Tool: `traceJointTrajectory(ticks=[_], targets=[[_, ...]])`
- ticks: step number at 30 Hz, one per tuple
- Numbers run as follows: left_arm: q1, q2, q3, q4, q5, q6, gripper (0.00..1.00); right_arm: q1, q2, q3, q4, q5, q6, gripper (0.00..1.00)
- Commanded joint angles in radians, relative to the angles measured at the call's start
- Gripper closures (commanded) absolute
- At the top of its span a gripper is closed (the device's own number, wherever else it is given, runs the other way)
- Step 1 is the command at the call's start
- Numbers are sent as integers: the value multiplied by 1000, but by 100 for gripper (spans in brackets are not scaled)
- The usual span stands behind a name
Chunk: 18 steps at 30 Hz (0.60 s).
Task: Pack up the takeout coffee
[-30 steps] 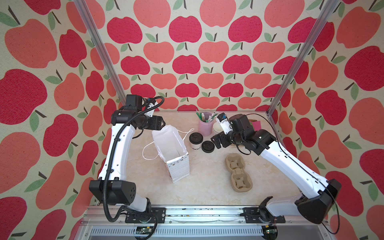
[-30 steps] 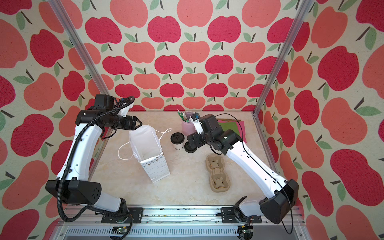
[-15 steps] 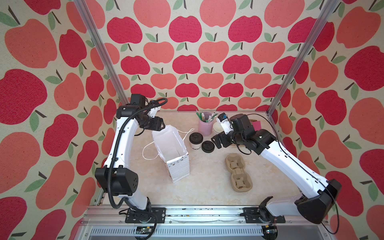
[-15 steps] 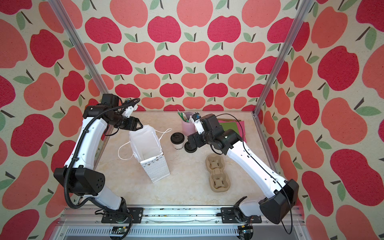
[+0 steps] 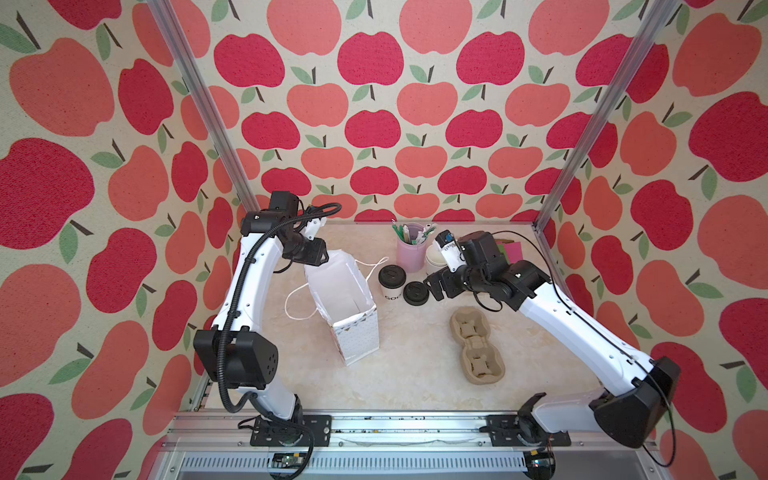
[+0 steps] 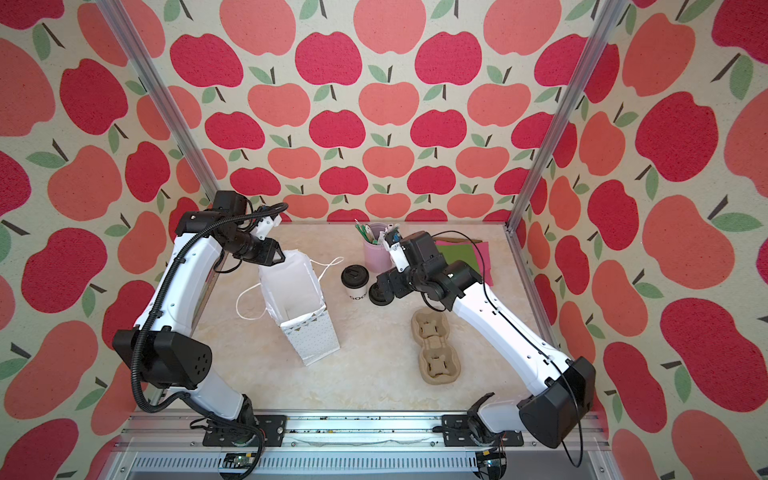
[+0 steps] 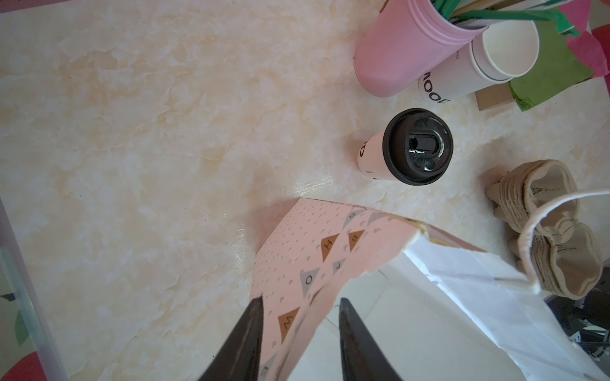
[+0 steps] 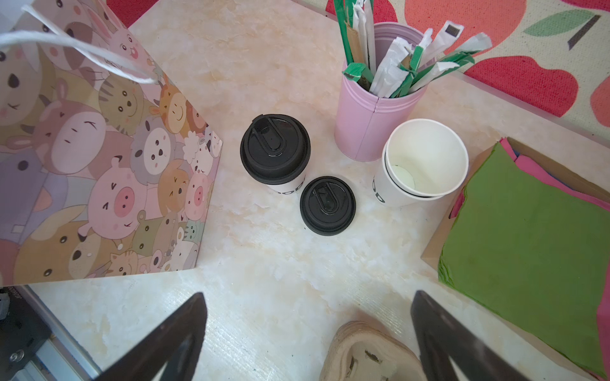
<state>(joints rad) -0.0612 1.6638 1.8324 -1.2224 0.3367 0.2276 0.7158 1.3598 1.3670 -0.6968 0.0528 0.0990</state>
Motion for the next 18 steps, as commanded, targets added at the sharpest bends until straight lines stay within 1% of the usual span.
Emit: traceJointTrajectory(ticks=[1, 5, 10, 15, 18], targets=[[-7, 22, -16, -9, -30, 1, 69, -7, -30, -23, 9, -11, -2, 2], [-10, 25, -17, -6, -47, 2, 74, -6, -42, -41, 19, -11, 5, 2], [-26, 22, -22, -12, -45, 3, 85, -9, -53, -55, 22, -8, 5, 2], [-43, 4, -25, -43, -35, -28, 91, -13, -61, -64, 19, -10, 5, 2], [-46, -8, -25, -70, -5, -62, 94, -15, -64, -72, 25, -12, 7, 2]])
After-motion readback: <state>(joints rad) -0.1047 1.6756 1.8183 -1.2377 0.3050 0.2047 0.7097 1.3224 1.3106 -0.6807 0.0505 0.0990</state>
